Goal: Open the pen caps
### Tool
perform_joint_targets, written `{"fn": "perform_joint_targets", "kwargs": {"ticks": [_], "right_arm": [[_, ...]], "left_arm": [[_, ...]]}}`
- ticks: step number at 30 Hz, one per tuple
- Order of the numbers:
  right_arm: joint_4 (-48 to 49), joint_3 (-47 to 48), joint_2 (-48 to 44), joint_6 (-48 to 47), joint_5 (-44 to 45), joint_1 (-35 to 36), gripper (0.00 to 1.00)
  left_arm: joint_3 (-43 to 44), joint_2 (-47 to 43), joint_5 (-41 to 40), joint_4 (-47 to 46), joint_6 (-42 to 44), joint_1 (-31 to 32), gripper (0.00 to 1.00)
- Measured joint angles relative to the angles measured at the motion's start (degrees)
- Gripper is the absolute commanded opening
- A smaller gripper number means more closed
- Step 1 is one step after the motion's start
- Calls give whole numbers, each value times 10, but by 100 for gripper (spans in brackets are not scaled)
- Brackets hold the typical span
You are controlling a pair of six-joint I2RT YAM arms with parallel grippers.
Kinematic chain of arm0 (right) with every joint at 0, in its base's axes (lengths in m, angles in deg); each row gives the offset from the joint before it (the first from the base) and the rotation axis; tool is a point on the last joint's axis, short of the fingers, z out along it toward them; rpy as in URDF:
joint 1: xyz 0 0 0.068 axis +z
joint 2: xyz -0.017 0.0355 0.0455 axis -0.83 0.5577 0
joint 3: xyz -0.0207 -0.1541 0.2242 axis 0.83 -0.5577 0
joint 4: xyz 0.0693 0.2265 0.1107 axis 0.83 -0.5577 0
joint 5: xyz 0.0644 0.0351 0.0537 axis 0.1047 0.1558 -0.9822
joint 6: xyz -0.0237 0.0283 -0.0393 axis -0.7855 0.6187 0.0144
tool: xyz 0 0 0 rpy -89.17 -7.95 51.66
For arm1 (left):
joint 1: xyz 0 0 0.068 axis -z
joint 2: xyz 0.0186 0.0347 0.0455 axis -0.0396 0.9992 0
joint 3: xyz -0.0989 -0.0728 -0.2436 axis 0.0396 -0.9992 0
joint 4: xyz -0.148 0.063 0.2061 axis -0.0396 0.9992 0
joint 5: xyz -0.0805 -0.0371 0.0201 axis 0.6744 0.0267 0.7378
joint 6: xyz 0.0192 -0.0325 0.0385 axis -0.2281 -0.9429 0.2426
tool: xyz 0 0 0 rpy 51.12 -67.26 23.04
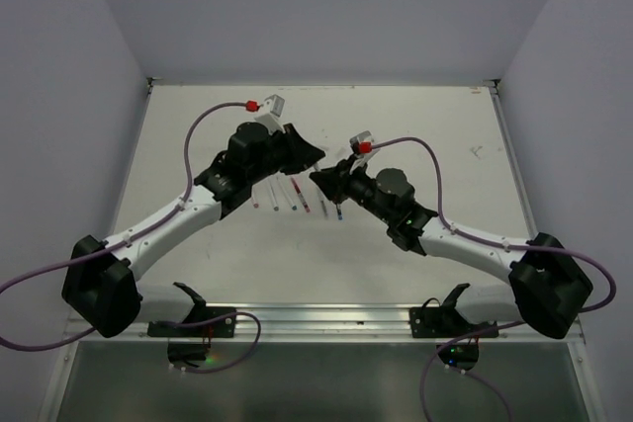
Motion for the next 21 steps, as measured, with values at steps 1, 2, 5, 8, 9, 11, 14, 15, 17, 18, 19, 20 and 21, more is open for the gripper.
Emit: {"fn": "perform_joint_targets", "kwargs": {"ticks": [1,2,5,8,9,11,14,15,17,18,19,20,21], "right_arm": [[6,-3,-3,-2,0,0,0],[3,-6,-6,-5,-3,0,0],[-47,-54,-22,-12,-21,8,0],[-110,-88,-15,-18,-34,14,0],[-123,-93,-15,-20,-34,14,0],[-137,-94,-16,-21,-34,14,0],[-149,-94,-24,-20,-20,14,0],[-156,-93,-28,-19,-5,14,0],[-179,-88,-32,-13,33,14,0],[-195,-81,-32,-8,60,14,0],[-212,-73,-30,-1,88,13,0],[-233,-62,-28,8,113,12,0],[-247,-51,-22,18,136,9,0]], "left_arm": [[5,-1,2,5,-4,-3,0],[7,-3,-14,3,-2,-5,0],[40,-9,-105,-41,-5,-83,0],[67,-29,-181,-92,-16,-153,0],[70,-38,-194,-106,-22,-160,0],[75,-50,-206,-123,-25,-162,0],[87,-48,-202,-133,-23,-162,0],[91,-42,-197,-131,-19,-162,1],[104,-25,-176,-120,-7,-162,2],[110,-15,-162,-113,0,-162,2],[114,-4,-146,-105,9,-162,2],[118,6,-129,-93,20,-162,2],[119,15,-114,-81,30,-160,2]]}}
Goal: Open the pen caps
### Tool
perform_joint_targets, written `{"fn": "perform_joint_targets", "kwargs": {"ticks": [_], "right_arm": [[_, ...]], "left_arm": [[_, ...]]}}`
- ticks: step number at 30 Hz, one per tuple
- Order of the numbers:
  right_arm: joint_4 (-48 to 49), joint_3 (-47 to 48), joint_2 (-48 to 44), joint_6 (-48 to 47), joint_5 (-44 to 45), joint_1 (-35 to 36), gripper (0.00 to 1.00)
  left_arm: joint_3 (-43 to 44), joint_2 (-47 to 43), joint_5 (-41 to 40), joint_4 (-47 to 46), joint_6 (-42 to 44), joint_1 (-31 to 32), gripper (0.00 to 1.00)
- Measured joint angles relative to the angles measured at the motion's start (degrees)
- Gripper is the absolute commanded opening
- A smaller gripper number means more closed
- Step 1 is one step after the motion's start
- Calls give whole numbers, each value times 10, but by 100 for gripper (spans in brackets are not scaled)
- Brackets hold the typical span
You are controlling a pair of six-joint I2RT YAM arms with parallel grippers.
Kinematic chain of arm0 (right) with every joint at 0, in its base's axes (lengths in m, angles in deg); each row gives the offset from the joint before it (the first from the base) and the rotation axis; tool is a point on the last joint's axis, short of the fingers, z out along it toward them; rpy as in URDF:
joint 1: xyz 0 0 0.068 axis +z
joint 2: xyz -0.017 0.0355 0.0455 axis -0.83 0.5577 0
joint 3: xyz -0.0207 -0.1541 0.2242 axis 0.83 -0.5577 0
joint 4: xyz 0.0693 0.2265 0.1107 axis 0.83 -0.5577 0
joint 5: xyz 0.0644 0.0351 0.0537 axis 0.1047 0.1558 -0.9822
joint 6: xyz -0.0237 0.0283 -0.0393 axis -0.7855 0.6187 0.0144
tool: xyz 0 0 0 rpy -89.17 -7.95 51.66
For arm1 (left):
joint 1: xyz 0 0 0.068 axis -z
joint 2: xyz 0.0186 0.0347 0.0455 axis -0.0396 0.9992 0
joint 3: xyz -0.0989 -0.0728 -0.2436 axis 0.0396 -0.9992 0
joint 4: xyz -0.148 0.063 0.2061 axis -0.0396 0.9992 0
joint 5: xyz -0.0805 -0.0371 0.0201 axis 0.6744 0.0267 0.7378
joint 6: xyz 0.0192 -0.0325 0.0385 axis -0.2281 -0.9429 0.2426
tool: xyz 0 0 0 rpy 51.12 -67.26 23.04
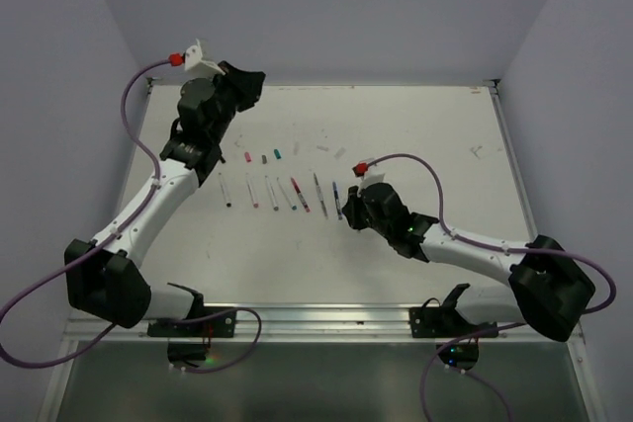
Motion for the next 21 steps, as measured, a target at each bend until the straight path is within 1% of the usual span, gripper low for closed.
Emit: {"fn": "perform_joint_targets", "kwargs": {"ticks": [5,10,13,14,15,21], "right_arm": [[-36,41,53,43,65,-24,0],[-56,67,123,68,94,-38,0],[-54,85,165,76,98,-47,2],[-52,89,176,79,99,-49,6],[-50,93,186,81,100,-51,8],[-26,107,226,87,102,-55,14]], "left_arm": [[0,43,52,70,52,27,4],[-2,76,77,136,93,92,5],[-12,92,91,154,105,128,5],[-18,96,94,158,107,136,5],[-23,100,96,164,109,141,5],[-31,138,99,175,118,147,5]]}}
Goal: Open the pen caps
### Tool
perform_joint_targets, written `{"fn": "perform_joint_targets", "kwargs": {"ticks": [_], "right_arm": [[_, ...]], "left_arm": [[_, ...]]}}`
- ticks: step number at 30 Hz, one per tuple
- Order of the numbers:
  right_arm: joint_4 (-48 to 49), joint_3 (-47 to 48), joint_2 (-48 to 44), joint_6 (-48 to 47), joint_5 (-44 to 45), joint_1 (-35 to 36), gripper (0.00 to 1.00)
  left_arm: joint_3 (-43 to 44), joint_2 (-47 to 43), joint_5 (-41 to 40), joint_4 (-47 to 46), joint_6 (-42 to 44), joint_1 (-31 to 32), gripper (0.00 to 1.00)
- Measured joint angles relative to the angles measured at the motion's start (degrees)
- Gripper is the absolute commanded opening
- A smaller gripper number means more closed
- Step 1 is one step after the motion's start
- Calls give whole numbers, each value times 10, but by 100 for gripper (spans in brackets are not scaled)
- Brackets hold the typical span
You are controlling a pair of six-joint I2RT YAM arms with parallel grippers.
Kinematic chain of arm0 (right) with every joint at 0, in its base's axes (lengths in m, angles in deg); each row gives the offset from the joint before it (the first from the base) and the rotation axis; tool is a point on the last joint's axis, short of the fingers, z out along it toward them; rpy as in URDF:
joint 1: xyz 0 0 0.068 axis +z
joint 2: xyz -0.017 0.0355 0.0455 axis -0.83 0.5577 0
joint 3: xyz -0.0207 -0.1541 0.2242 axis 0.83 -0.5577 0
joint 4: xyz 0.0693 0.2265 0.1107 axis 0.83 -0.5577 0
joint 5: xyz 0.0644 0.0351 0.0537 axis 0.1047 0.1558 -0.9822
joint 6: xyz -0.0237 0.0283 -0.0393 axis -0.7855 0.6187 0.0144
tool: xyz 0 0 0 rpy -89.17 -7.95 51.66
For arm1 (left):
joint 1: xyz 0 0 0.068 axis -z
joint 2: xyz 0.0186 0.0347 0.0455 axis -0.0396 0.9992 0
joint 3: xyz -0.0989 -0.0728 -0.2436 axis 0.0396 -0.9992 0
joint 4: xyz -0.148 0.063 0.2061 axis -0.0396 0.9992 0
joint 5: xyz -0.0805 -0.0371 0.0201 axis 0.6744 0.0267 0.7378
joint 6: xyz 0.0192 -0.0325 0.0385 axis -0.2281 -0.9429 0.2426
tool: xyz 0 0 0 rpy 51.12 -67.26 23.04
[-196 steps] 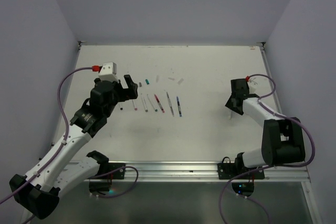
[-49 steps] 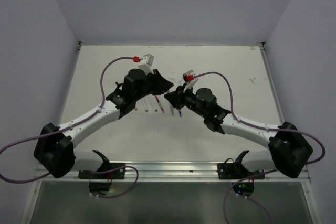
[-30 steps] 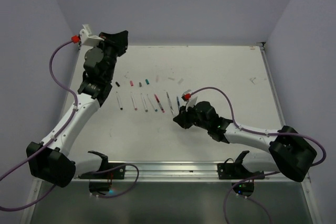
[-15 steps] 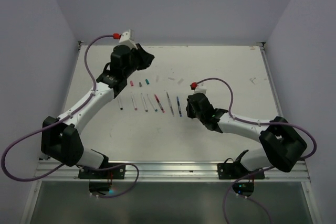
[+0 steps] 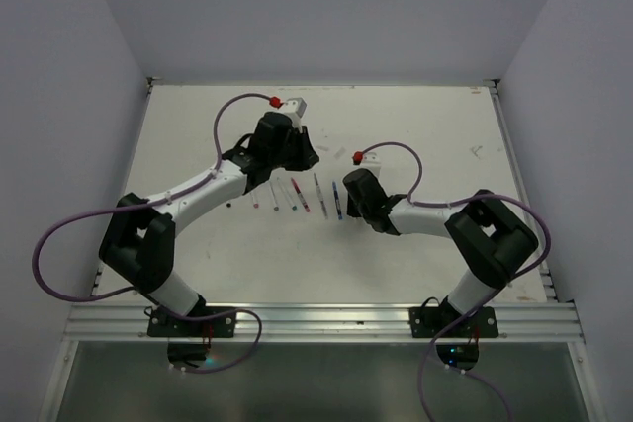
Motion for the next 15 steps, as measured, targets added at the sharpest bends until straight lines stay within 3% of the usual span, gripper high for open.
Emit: {"fn": "perform_joint_targets", "kwargs": {"ticks": [15], "right_arm": [[29,11,20,6,0,-2,41]], "left_arm": [[30,86,1,-3,4,4,5]]}}
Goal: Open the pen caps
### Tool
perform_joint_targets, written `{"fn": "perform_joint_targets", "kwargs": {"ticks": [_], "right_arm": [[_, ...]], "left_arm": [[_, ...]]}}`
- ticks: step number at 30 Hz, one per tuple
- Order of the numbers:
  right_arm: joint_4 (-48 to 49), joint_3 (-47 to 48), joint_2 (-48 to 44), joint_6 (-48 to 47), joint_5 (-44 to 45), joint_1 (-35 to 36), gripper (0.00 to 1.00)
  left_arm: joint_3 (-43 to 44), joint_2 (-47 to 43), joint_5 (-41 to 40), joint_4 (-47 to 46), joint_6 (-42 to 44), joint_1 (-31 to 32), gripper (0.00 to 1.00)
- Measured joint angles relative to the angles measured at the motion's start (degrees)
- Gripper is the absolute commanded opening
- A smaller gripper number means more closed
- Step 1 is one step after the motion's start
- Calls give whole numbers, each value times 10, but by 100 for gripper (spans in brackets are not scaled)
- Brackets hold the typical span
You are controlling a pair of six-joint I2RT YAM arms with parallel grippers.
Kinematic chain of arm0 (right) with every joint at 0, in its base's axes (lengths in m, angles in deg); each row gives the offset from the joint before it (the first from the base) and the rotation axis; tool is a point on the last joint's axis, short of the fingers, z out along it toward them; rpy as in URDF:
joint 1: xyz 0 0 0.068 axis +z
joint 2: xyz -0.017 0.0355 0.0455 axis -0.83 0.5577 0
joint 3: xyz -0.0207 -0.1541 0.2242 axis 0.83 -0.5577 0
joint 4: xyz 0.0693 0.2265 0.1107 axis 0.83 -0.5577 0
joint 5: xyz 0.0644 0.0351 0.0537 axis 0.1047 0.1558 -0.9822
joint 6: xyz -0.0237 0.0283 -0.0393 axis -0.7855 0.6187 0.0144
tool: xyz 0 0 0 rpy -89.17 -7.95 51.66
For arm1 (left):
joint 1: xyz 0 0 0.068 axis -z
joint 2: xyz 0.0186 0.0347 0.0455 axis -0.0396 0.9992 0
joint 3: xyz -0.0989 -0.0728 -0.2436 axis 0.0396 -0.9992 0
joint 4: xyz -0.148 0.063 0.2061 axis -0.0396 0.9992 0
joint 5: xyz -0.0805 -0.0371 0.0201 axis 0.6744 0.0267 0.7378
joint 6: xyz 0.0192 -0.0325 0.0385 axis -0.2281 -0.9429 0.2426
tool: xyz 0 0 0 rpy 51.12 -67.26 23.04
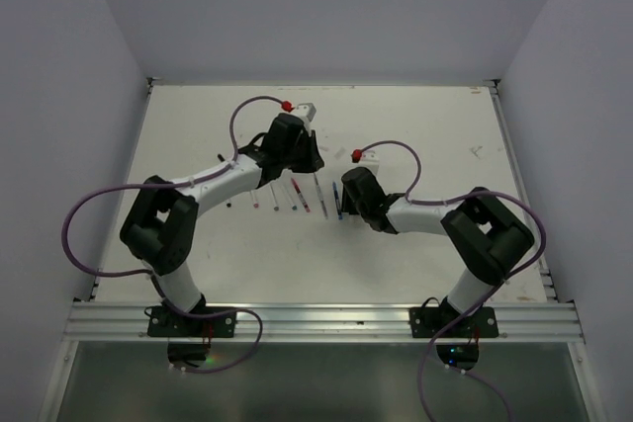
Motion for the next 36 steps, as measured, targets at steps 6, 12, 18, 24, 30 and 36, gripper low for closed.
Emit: {"fn": "perform_joint_targets", "kwargs": {"ticks": [6,12,18,24,30,36], "right_arm": [[-27,0,-35,0,1,-2,58],[-70,0,-150,-7,23,-3,82],[-103,-23,-273,-11,65,-13,94],[-136,-82,-353,-11,89,-17,96],[-161,-101,-375,-11,93,-18,96],[-167,-110,-377,-11,93,-19,96]], "left_arm": [[28,31,13,-25,21,5,5],[82,98,47,-72,46,10,6],[139,186,78,-102,79,12,8],[186,259,99,-126,111,15,11],[229,322,116,-155,128,16,16],[244,351,124,-180,140,16,24]]}}
